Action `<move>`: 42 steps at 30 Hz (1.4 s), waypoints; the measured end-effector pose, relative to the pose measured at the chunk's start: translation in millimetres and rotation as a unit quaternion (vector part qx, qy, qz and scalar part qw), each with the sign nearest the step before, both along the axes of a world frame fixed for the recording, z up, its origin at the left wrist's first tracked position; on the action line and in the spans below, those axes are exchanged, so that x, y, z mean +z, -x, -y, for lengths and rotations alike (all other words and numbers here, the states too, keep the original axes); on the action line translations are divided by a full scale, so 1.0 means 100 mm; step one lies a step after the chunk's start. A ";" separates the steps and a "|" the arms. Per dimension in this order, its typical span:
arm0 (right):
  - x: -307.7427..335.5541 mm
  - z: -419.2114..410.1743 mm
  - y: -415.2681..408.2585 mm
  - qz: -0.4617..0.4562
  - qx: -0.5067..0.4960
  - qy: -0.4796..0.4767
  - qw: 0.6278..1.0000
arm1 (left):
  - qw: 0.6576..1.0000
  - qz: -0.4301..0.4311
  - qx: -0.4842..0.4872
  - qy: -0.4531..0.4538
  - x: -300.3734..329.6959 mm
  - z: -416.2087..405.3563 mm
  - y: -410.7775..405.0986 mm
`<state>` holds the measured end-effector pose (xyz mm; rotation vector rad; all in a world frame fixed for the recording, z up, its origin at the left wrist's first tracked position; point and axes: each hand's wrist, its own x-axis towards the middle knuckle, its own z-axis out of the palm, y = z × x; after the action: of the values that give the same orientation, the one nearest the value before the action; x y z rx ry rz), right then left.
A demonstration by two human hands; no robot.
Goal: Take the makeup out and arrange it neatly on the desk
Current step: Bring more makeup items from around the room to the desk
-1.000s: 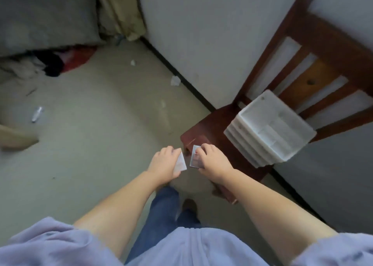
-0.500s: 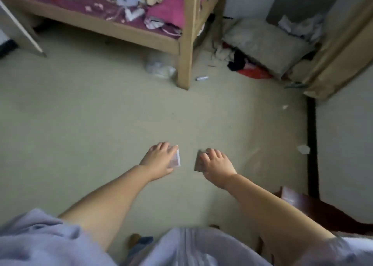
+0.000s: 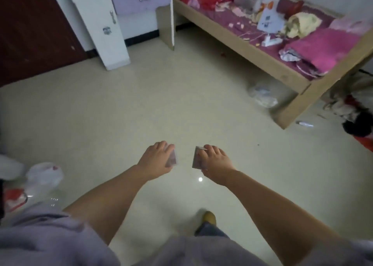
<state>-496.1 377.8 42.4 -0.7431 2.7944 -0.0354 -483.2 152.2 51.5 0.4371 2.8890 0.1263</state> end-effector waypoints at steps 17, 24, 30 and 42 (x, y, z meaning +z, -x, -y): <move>0.00 1.89 3.74 -0.007 0.186 -0.039 0.982 | 0.985 -0.041 0.169 -0.017 -0.13 1.77 2.79; 0.00 3.03 5.19 0.004 0.239 -0.040 0.970 | 0.971 -0.034 0.235 -0.029 -0.23 2.74 4.03; -0.06 4.25 6.32 0.003 0.224 -0.006 0.975 | 0.973 -0.041 0.226 -0.015 -0.28 3.95 5.31; -0.05 5.66 8.84 0.020 0.167 0.004 0.986 | 0.981 -0.018 0.191 -0.013 -0.18 5.46 7.99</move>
<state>-1380.1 -188.1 37.1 -1.1859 2.5957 -0.0005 -1282.7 -394.1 33.3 -0.1177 2.9752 0.2174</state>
